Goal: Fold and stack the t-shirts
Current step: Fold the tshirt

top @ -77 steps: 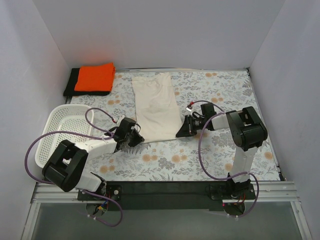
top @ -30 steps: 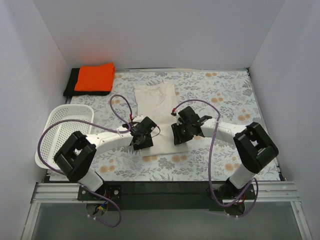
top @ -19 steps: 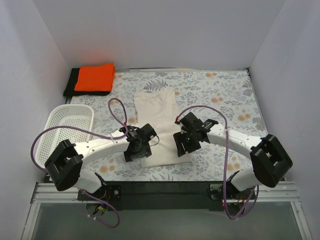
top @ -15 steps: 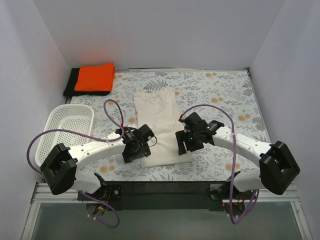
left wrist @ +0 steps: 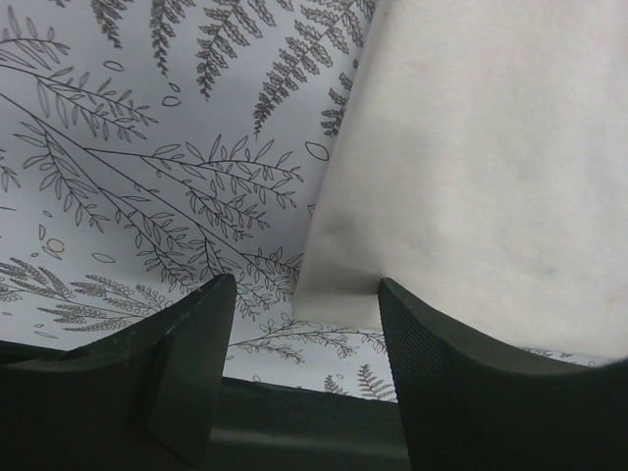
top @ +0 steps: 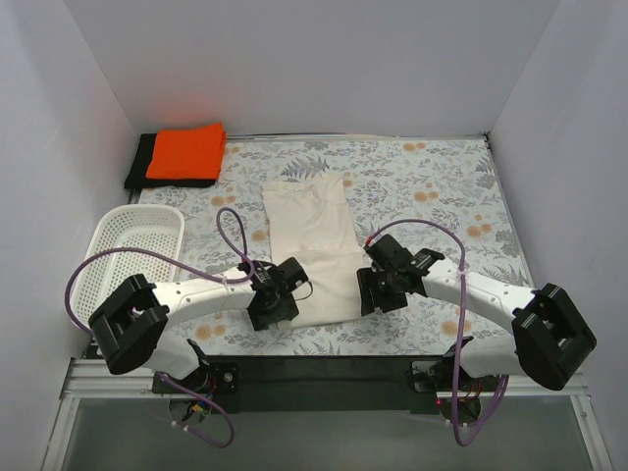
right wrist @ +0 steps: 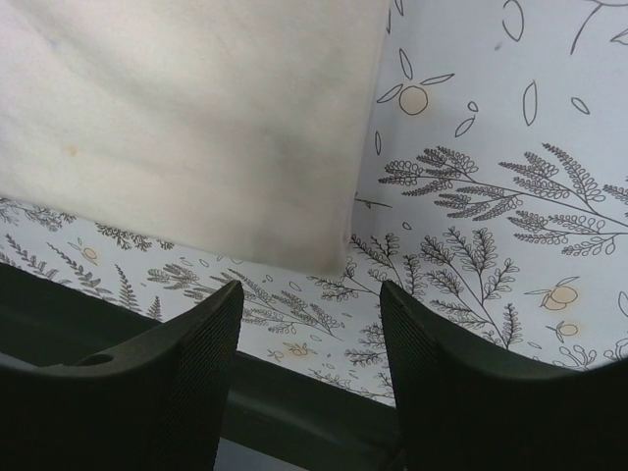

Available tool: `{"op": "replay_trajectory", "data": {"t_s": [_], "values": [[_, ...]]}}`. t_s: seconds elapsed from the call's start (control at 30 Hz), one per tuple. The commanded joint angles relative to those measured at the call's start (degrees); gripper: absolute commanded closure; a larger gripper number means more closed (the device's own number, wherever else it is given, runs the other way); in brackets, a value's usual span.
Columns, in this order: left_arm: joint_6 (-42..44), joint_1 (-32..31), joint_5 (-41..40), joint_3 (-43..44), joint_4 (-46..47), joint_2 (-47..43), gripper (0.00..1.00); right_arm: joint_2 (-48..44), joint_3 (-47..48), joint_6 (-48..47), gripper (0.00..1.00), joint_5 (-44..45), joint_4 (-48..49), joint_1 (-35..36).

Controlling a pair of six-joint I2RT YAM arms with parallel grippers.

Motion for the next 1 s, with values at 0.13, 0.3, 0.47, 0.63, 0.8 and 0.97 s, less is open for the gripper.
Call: {"op": "replay_trajectory", "data": {"t_s": [0.13,0.3,0.47,0.63,0.8,0.97], "values": [[-2.68,-1.92,-0.05,-1.64,2.53,3.29,0.49,0.46,-2.25,2.50,0.46,0.15,3.81,-0.04],[-3.30,-2.45,0.38,-2.87,3.49,4.87,0.61,2.49,-1.90,3.03,0.47,1.03,3.98,0.05],[-2.95,-3.33,0.82,-2.96,3.84,6.63,0.71,3.46,-1.72,3.29,0.48,2.00,3.98,0.05],[-2.95,-3.33,0.82,-3.23,4.11,6.90,0.76,5.21,-2.16,3.38,0.49,2.00,3.98,0.48],[-2.77,-3.33,1.17,-3.23,4.37,7.69,0.84,7.14,-2.95,3.29,0.53,4.11,3.90,1.19],[-3.13,-3.42,1.26,-3.49,4.02,7.43,0.90,8.73,-4.18,3.65,0.61,4.90,3.90,2.77]]}}
